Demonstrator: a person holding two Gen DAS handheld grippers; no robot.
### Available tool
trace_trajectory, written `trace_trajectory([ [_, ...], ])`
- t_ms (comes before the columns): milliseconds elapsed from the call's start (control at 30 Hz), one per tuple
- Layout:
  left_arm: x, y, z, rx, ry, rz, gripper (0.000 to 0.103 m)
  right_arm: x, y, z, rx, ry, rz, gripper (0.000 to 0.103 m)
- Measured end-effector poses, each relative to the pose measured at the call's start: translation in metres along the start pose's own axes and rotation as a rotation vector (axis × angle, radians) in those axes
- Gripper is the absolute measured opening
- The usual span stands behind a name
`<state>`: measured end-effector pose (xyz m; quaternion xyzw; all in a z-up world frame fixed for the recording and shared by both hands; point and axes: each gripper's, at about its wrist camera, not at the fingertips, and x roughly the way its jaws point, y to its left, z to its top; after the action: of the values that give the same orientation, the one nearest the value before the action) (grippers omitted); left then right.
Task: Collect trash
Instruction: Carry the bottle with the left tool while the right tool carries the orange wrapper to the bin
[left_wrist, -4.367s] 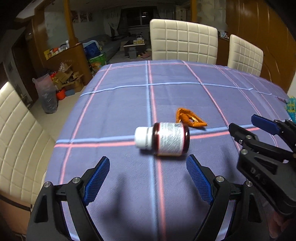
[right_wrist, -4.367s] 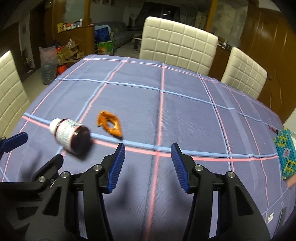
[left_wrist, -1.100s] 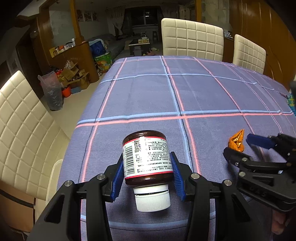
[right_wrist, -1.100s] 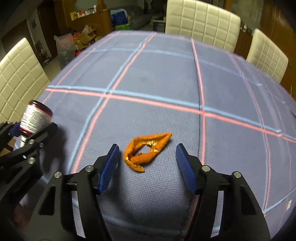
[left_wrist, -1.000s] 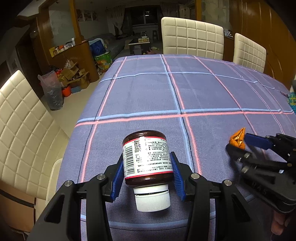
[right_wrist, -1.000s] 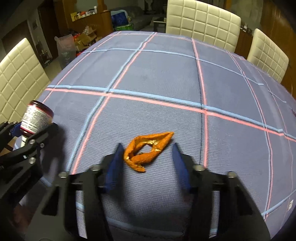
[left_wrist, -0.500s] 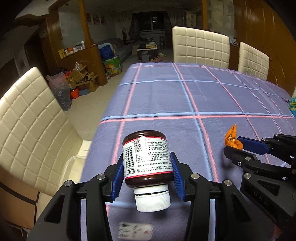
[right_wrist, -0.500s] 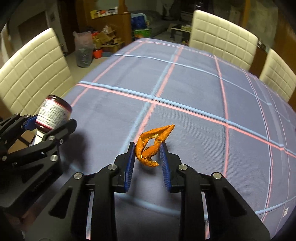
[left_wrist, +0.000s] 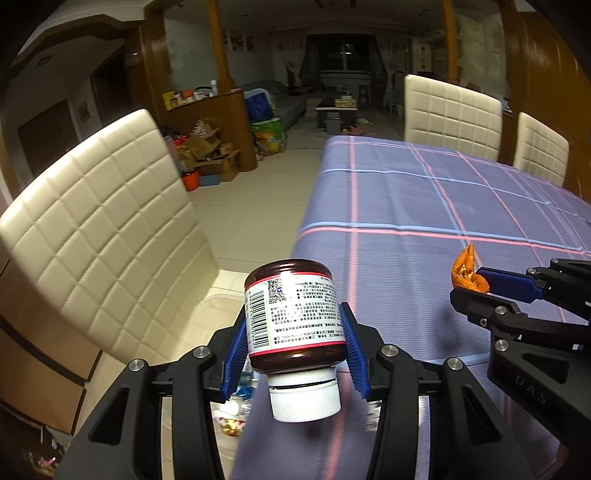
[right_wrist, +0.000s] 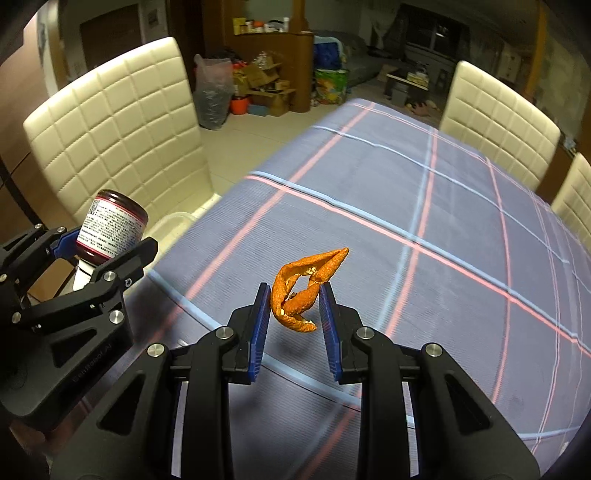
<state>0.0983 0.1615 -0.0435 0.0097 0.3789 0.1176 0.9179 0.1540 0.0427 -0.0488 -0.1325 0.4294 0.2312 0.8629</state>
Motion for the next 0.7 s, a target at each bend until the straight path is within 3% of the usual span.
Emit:
trace_trajectory([
  [700,0.016,0.082,-0.016,-0.135,0.027,0.094,0.045,0.024,0.092,0.039,-0.133,0.002,0.083,0.029],
])
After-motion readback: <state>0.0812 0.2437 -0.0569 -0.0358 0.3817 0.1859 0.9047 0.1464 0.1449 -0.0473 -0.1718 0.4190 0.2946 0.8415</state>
